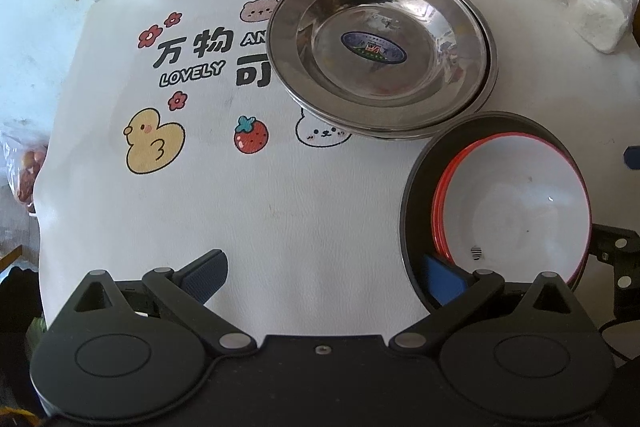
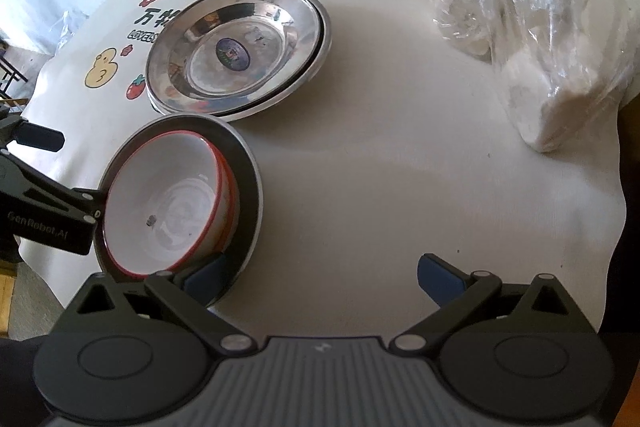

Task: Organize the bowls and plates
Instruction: 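Close the left gripper on the steel bowl rim while the right gripper closes too, then lift the bowl stack with both grippers and carry it over the plate stack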

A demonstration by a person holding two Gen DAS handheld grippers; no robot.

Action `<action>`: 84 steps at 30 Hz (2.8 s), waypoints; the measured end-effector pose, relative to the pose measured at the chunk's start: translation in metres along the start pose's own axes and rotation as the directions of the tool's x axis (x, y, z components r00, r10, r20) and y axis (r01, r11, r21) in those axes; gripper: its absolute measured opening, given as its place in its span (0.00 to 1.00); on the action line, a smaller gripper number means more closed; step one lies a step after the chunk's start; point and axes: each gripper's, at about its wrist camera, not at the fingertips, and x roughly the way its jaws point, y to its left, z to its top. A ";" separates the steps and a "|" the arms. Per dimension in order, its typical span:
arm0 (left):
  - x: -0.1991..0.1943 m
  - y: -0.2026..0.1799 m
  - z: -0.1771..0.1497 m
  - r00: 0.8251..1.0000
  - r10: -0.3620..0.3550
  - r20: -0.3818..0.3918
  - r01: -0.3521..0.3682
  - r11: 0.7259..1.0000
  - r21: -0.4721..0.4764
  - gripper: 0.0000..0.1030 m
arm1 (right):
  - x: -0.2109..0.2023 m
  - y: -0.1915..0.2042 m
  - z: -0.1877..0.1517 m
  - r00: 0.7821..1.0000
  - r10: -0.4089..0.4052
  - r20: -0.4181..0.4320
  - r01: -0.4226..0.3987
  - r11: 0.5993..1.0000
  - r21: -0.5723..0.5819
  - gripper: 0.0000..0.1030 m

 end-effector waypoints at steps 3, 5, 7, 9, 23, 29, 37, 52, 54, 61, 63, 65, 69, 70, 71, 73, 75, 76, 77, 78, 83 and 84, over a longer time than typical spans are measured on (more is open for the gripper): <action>-0.001 0.000 0.000 1.000 -0.004 0.004 0.004 1.000 -0.005 0.97 | -0.001 -0.001 -0.001 0.999 0.050 -0.006 -0.050 0.999 0.004 0.86; -0.002 0.000 0.000 1.000 -0.014 0.007 0.014 1.000 -0.006 0.93 | -0.002 -0.003 -0.001 0.997 0.082 -0.004 -0.082 0.997 0.012 0.80; -0.002 0.000 0.000 1.000 -0.025 0.009 0.025 1.000 -0.009 0.90 | -0.002 -0.004 -0.001 0.994 0.109 -0.003 -0.109 0.994 0.018 0.75; -0.003 0.000 0.001 0.999 -0.039 0.011 0.040 0.999 -0.013 0.86 | -0.002 -0.005 -0.001 0.990 0.140 -0.003 -0.140 0.990 0.025 0.67; -0.004 -0.003 -0.003 0.969 -0.247 0.031 0.249 0.965 -0.083 0.10 | 0.001 -0.007 0.003 0.957 0.288 -0.022 -0.287 0.957 0.039 0.25; -0.002 0.000 -0.005 0.962 -0.270 0.037 0.272 0.956 -0.108 0.09 | 0.004 -0.009 0.004 0.949 0.313 -0.036 -0.310 0.948 0.077 0.22; 0.001 0.001 -0.002 0.956 -0.292 0.019 0.292 0.952 -0.090 0.10 | 0.004 -0.010 0.003 0.949 0.314 -0.037 -0.308 0.944 0.119 0.19; 0.016 0.007 0.011 0.929 -0.366 -0.060 0.363 0.930 -0.057 0.12 | 0.011 -0.017 0.001 0.954 0.298 -0.042 -0.267 0.903 0.337 0.15; 0.016 0.005 0.011 0.930 -0.363 -0.060 0.362 0.932 -0.037 0.13 | 0.010 -0.015 0.001 0.958 0.284 -0.041 -0.253 0.905 0.342 0.14; 0.019 0.010 0.014 0.910 -0.408 -0.078 0.404 0.913 -0.055 0.12 | 0.007 -0.022 -0.002 0.957 0.288 -0.025 -0.253 0.876 0.410 0.13; 0.018 0.010 0.016 0.903 -0.422 -0.083 0.419 0.906 -0.058 0.12 | 0.005 -0.027 -0.003 0.958 0.286 -0.018 -0.251 0.867 0.431 0.13; 0.016 0.010 0.018 0.899 -0.430 -0.081 0.427 0.903 -0.048 0.12 | 0.001 -0.031 -0.005 0.958 0.287 -0.011 -0.251 0.856 0.452 0.13; 0.013 0.009 0.024 0.891 -0.447 -0.077 0.445 0.894 -0.040 0.11 | -0.005 -0.035 -0.005 0.960 0.279 0.003 -0.247 0.846 0.473 0.13; 0.013 0.008 0.027 0.889 -0.451 -0.075 0.450 0.893 -0.036 0.11 | -0.007 -0.036 -0.006 0.961 0.276 0.008 -0.246 0.843 0.478 0.13; 0.012 0.008 0.029 0.888 -0.454 -0.073 0.453 0.891 -0.031 0.10 | -0.008 -0.035 -0.005 0.962 0.272 0.013 -0.244 0.841 0.482 0.13; 0.010 0.007 0.032 0.886 -0.459 -0.070 0.459 0.888 -0.020 0.10 | -0.010 -0.036 -0.005 0.964 0.266 0.022 -0.243 0.837 0.490 0.13; 0.009 0.005 0.036 0.883 -0.464 -0.066 0.464 0.886 -0.009 0.10 | -0.012 -0.037 -0.004 0.965 0.259 0.032 -0.240 0.833 0.498 0.13; 0.008 0.005 0.038 0.882 -0.466 -0.064 0.467 0.884 -0.005 0.10 | -0.014 -0.037 -0.004 0.966 0.255 0.037 -0.239 0.831 0.501 0.13; 0.007 0.004 0.039 0.881 -0.469 -0.061 0.469 0.883 0.001 0.10 | -0.015 -0.038 -0.004 0.967 0.252 0.044 -0.239 0.829 0.506 0.13; 0.005 0.004 0.041 0.880 -0.471 -0.057 0.472 0.882 0.005 0.10 | -0.017 -0.039 -0.003 0.967 0.249 0.050 -0.239 0.827 0.509 0.13; -0.003 0.006 0.049 0.875 -0.482 -0.036 0.483 0.876 0.017 0.10 | -0.026 -0.043 0.000 0.968 0.239 0.076 -0.243 0.819 0.521 0.13; -0.004 0.007 0.052 0.875 -0.483 -0.032 0.484 0.875 0.016 0.10 | -0.027 -0.043 0.002 0.968 0.238 0.080 -0.244 0.818 0.521 0.13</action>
